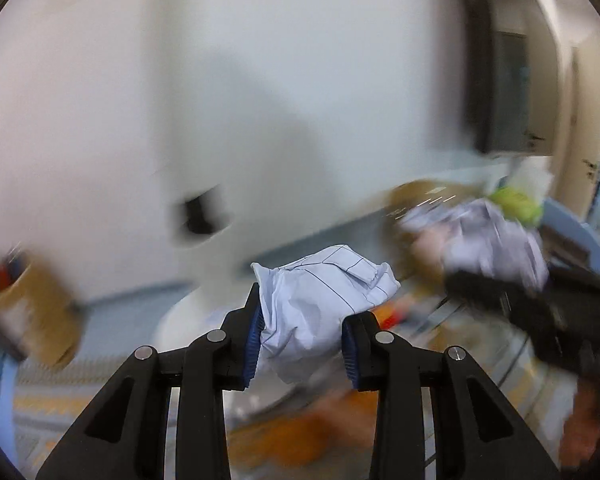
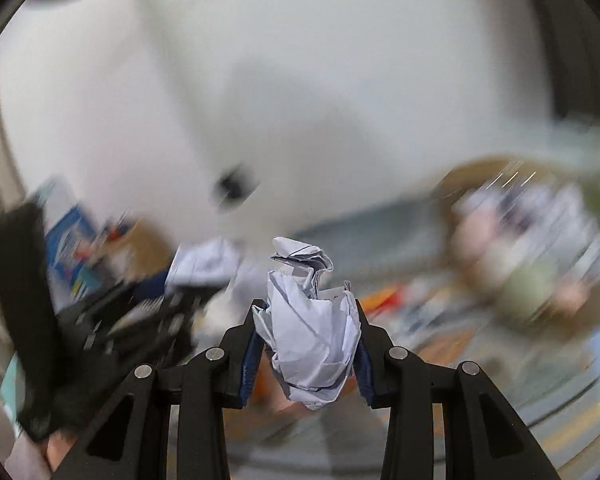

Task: Organize objects
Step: 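Carry both paper balls to the gold bowl and open both tools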

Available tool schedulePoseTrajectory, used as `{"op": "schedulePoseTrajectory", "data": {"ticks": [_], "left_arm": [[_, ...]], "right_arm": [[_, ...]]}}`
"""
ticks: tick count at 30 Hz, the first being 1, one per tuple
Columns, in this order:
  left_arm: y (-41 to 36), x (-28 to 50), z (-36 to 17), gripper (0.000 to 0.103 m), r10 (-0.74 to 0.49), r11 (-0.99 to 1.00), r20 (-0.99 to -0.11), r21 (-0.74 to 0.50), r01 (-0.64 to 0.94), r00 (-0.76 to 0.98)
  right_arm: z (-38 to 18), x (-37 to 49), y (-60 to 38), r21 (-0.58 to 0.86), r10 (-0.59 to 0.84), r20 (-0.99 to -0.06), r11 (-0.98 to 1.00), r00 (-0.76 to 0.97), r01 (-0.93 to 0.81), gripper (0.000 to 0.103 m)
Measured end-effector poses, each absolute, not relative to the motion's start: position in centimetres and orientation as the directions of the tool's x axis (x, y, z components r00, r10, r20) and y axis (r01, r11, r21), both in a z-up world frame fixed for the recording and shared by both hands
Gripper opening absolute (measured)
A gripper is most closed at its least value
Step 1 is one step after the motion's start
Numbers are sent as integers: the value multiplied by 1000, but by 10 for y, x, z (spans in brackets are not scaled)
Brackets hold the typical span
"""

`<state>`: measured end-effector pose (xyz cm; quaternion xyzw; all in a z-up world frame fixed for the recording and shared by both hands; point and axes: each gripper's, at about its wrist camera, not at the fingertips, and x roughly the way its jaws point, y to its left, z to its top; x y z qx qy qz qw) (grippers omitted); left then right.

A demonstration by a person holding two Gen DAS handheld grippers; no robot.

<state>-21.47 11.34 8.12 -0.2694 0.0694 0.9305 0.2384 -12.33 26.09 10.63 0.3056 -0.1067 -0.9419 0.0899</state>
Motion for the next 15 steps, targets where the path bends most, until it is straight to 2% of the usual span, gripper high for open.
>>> {"op": "schedulePoseTrajectory", "data": {"ticks": [4, 8, 10, 11, 12, 13, 15], "left_arm": [[192, -227, 98, 32, 492, -814, -538, -5, -581, -685], [259, -251, 95, 32, 534, -770, -575, -28, -637, -620], [280, -264, 90, 38, 566, -740, -604, -72, -669, -562], [292, -269, 83, 46, 563, -729, -633, -79, -680, -531], [299, -275, 76, 86, 561, -715, -671, -98, -692, -484], [306, -281, 67, 100, 556, -700, -719, -133, -702, -418], [305, -281, 58, 102, 562, -706, -708, -141, -694, -428]], "right_arm": [[143, -144, 344, 187, -77, -539, -982, -839, -31, 39], [155, -170, 410, 143, 22, -587, -981, -809, -131, 39], [153, -180, 427, 117, 62, -609, -979, -791, -167, 40], [151, -185, 437, 116, 68, -622, -977, -780, -178, 52], [147, -190, 443, 118, 72, -636, -975, -768, -189, 65], [142, -197, 451, 122, 73, -657, -972, -751, -202, 103], [138, -207, 464, 124, 86, -669, -966, -738, -226, 103]]}}
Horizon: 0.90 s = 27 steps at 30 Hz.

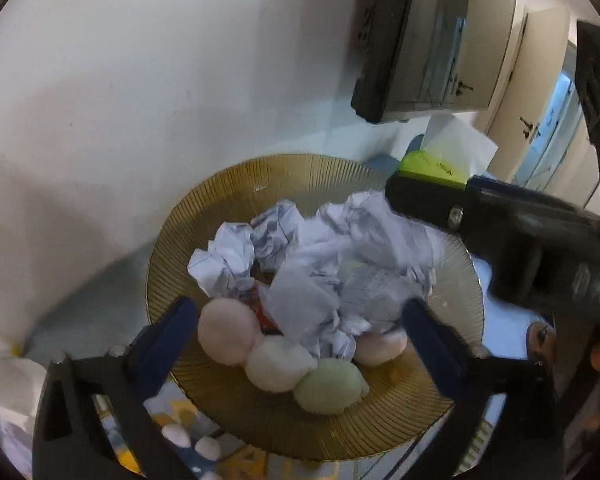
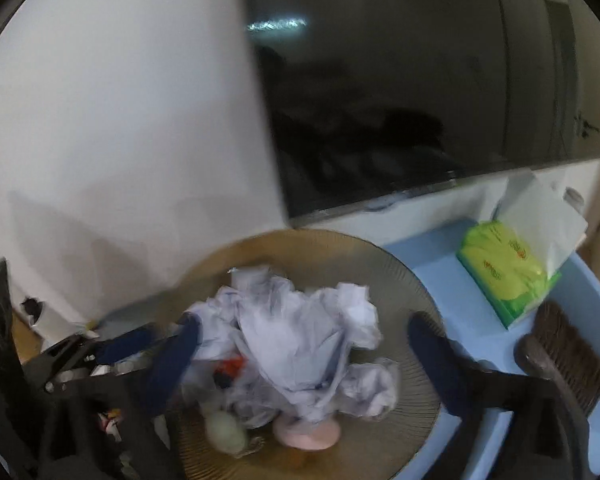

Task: Organize objects
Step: 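Carry both paper balls to the gold bowl and open both tools, then move left tool over paper on the lamp base while right tool nears Hello Kitty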

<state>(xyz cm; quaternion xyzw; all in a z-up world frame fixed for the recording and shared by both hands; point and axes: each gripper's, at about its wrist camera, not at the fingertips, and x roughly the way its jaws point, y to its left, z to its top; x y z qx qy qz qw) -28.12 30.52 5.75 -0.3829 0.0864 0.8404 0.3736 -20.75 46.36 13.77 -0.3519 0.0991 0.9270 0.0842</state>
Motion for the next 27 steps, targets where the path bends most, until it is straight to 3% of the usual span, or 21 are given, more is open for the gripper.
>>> {"op": "schedulePoseTrajectory", "data": {"ticks": [13, 20, 27], "left_arm": [[260, -270, 52, 102, 499, -771, -680, -65, -634, -537], [187, -281, 40, 102, 347, -859, -680, 47, -510, -646], [115, -288, 10, 102, 297, -914, -716, -21, -406, -632]], "right_arm": [[147, -178, 446, 234, 1, -602, -956, -798, -177, 103], [163, -160, 379, 242, -101, -576, -969, -811, -50, 103], [130, -140, 302, 179, -174, -611, -981, -772, 80, 103]]}}
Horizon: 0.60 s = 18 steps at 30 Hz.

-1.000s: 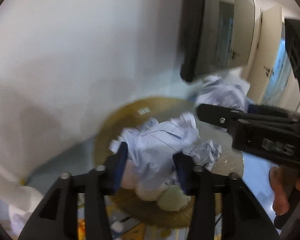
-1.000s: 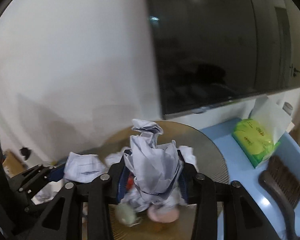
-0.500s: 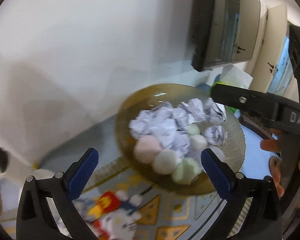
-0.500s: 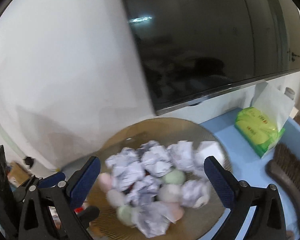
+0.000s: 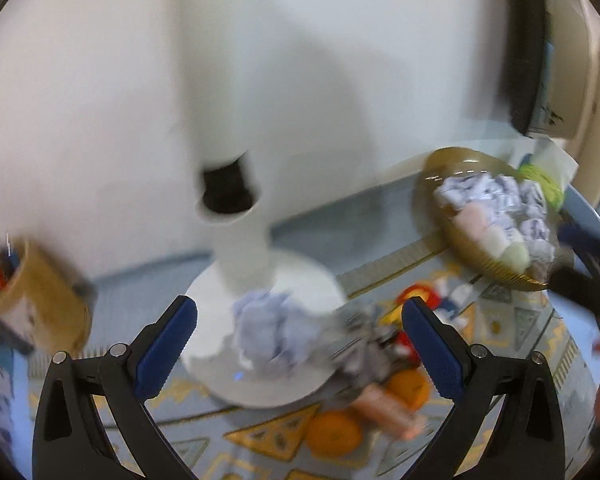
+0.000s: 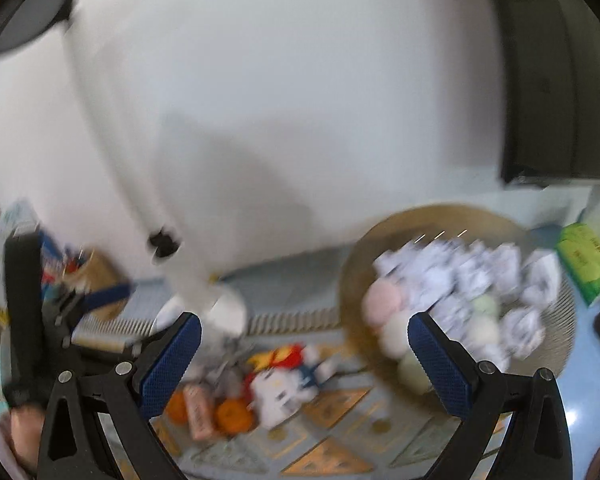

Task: Organize objects
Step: 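Move left tool over paper on the lamp base while right tool nears Hello Kitty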

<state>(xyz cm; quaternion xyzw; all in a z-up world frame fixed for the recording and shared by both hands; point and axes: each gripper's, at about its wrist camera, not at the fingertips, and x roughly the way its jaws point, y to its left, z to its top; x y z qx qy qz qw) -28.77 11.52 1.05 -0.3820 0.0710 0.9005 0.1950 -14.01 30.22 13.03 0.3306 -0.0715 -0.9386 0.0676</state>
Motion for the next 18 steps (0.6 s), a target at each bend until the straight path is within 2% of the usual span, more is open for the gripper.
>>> {"op": "schedulePoseTrajectory", "data": {"ticks": [4, 10, 14, 18], "left_arm": [[79, -295, -3, 102, 307, -933, -736, -106, -344, -604], [57, -289, -15, 102, 318, -938, -717, -141, -317, -621], [48, -274, -21, 102, 330, -930, -714, -135, -341, -618], [50, -288, -22, 102, 321, -931, -726, -125, -343, -608]], "right_arm": [[95, -123, 267, 157, -219, -647, -976, -730, 154, 103], [47, -108, 232, 45, -150, -704, -985, -694, 167, 103], [27, -89, 215, 105, -238, -727, -965, -644, 239, 103], [10, -81, 208, 104, -235, -761, -964, -604, 245, 103]]}}
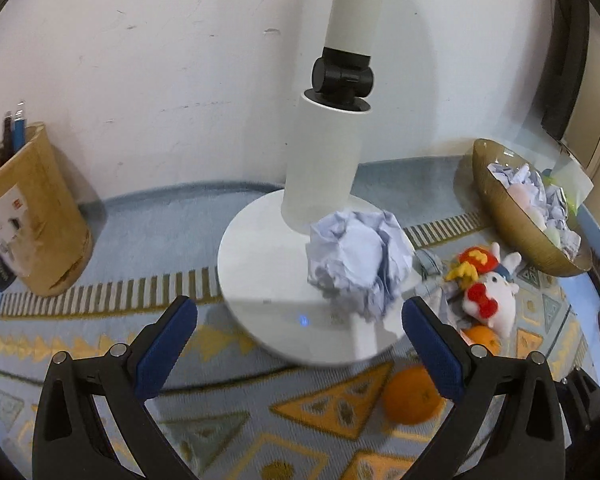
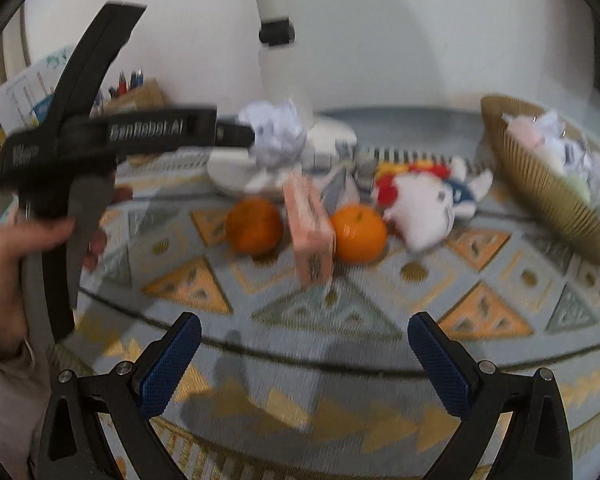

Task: Organize objects
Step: 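Move left tool over paper on the lamp base while right tool nears Hello Kitty, then close left tool on the paper ball while right tool grasps Hello Kitty plush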

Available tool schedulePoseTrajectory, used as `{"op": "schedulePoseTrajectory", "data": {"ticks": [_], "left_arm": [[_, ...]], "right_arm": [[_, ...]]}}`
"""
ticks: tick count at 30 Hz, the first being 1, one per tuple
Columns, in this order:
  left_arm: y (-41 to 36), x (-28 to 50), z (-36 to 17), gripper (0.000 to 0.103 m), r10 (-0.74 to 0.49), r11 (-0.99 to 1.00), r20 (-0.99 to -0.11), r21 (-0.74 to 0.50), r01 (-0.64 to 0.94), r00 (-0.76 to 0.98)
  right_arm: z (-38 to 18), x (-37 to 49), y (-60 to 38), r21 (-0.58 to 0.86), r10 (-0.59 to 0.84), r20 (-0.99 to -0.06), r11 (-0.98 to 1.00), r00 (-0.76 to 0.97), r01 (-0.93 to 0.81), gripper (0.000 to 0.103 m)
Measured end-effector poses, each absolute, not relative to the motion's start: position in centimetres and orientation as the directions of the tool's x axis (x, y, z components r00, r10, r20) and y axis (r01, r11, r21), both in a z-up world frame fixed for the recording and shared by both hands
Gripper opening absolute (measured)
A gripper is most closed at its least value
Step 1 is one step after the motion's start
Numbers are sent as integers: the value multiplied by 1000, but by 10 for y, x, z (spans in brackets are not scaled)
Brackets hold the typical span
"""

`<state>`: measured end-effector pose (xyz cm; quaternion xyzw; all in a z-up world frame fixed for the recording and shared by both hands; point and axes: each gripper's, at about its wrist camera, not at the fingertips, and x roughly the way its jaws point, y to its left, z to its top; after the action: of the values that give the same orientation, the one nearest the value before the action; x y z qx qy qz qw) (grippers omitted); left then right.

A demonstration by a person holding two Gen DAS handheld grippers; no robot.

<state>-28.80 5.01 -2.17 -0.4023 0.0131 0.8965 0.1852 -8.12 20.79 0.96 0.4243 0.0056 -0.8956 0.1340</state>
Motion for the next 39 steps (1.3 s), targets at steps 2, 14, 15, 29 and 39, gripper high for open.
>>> {"op": "schedulePoseTrajectory", "data": {"ticks": [2, 14, 15, 29, 39], "left_arm": [[53, -296, -21, 102, 332, -928, -727, -137, -347, -600], [55, -310, -21, 102, 362, -923, -677, -165, -347, -641], [55, -311, -20, 102, 358, -924, -678, -160, -346, -642], [51, -313, -24, 102, 363, -923, -671, -166, -346, -647], [65, -314, -34, 103, 385, -909, -690, -170, -380, -613]], "right_arm": [[8, -83, 218, 94, -191, -766, -978, -614, 187, 103], [4, -129, 235, -36, -31, -798, -994, -602, 99, 103], [4, -133, 237, -34, -26, -801, -996, -599, 88, 103], [21, -158, 292, 256, -186, -711, -967, -678, -4, 103], [16, -162, 290, 188, -149, -752, -982, -642, 7, 103]]}}
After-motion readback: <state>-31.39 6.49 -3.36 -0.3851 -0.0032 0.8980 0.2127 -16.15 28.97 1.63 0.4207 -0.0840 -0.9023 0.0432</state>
